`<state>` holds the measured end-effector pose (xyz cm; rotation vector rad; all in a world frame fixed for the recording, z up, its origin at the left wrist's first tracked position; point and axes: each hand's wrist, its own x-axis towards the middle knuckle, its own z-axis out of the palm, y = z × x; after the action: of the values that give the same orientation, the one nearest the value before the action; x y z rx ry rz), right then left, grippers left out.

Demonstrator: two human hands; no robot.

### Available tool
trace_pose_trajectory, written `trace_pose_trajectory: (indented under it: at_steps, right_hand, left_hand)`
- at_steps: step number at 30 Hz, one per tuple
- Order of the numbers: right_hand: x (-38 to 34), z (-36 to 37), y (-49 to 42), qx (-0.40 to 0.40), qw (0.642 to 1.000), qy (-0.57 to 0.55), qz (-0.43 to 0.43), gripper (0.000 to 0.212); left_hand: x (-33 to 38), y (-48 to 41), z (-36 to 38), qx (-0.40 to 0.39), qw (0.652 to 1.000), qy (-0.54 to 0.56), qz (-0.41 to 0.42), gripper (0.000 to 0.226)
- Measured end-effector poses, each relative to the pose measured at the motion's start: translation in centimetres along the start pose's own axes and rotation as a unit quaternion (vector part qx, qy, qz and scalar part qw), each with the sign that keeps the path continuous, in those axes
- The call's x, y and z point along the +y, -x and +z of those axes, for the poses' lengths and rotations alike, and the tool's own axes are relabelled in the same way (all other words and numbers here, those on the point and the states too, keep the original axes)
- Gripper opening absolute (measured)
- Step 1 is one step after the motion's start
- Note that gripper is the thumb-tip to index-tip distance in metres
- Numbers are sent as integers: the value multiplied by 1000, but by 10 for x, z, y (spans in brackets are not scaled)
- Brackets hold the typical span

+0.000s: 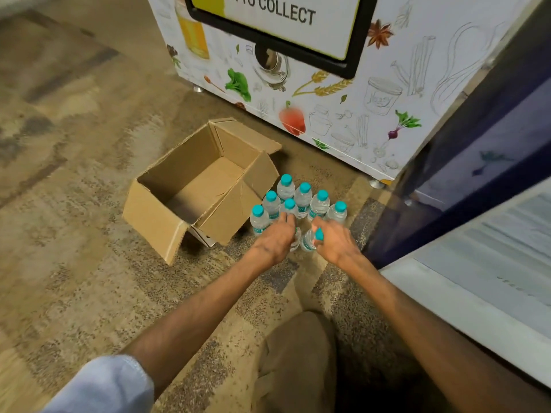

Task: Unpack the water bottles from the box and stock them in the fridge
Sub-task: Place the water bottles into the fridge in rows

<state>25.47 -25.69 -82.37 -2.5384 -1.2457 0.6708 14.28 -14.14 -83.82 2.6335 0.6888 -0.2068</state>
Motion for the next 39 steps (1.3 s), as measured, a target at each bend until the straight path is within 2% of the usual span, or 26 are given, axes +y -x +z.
trace_pose_trajectory:
  at_steps: [3, 8, 11, 19, 27, 31, 35, 39]
  right_hand:
    - [1, -24, 28, 29, 999, -13, -10, 35]
    - [8, -76, 86, 125, 991, -53, -14, 22]
    - [12, -114, 127, 188, 977, -99, -18, 25]
    - [18, -205, 232, 300, 938, -169, -32, 22]
    - [35, -271, 316, 441, 849, -286, -49, 20]
    - [52, -304, 347, 527, 778, -337, -61, 20]
    - [81, -334, 365, 594, 705, -382, -56, 19]
    - [121, -354, 357, 615, 668, -418, -12, 13]
  left_hand:
    - [22, 12, -17, 15, 999, 13, 35, 28]
    - [58, 47, -54, 58, 987, 100, 109, 27]
    - [79, 67, -79, 85, 975, 141, 148, 21]
    - [162, 125, -147, 152, 942, 160, 253, 14]
    - [239, 167, -198, 246, 882, 184, 356, 15]
    - [289, 170, -212, 288, 846, 213, 395, 16]
    - [343, 152, -227, 312, 809, 251, 429, 17]
    - [397, 108, -233, 273, 788, 315, 453, 15]
